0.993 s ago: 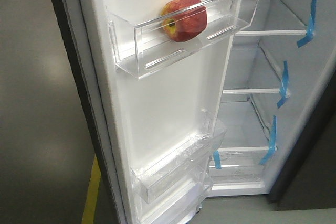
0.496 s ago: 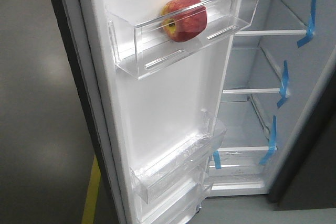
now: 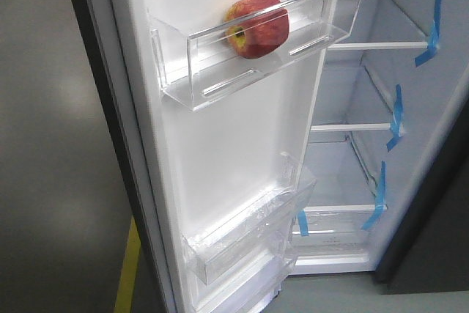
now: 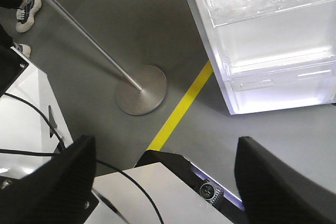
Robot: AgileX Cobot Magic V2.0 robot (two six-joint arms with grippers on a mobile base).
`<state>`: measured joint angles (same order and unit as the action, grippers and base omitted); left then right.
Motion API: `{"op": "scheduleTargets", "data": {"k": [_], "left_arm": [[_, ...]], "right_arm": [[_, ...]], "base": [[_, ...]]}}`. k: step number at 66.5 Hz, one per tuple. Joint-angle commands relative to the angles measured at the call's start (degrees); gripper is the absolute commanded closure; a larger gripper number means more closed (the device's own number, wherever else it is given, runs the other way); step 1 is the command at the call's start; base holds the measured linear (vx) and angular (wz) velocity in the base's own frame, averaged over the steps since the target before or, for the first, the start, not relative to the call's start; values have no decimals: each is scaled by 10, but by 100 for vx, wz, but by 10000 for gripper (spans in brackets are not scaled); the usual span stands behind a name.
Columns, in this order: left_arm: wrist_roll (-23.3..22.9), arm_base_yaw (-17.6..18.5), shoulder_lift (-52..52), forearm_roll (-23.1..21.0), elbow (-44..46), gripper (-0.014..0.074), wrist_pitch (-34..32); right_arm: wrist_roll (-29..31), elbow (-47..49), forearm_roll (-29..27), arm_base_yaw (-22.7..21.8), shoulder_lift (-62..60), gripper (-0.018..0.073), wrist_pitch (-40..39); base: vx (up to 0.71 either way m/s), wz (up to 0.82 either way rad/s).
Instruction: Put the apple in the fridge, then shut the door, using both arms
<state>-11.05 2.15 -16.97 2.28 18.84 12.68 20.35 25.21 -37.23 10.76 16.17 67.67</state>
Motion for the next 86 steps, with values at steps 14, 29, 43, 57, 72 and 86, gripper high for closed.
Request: {"op": "scheduleTargets", "data": {"k": [14,29,43,57,72,86], "left_arm": [[6,4,-247,44,173,603,95],[28,4,-391,37,264,603,125],[63,4,-499,-8,350,603,174],[202,4,-590,-166,444,603,220],[250,4,-680,-278,533,603,229],[248,-10,-741,-311,606,603,256]], "right_arm": [[2,14,-23,0,6,32,-20],[2,14,-23,0,6,32,-20],[6,14,-23,0,6,32,-20],[6,14,-23,0,6,32,-20],[6,14,-23,0,6,32,-20],[6,14,-23,0,6,32,-20]], "base": [[0,0],[0,0],[0,0],[0,0],[0,0],[0,0]]}}
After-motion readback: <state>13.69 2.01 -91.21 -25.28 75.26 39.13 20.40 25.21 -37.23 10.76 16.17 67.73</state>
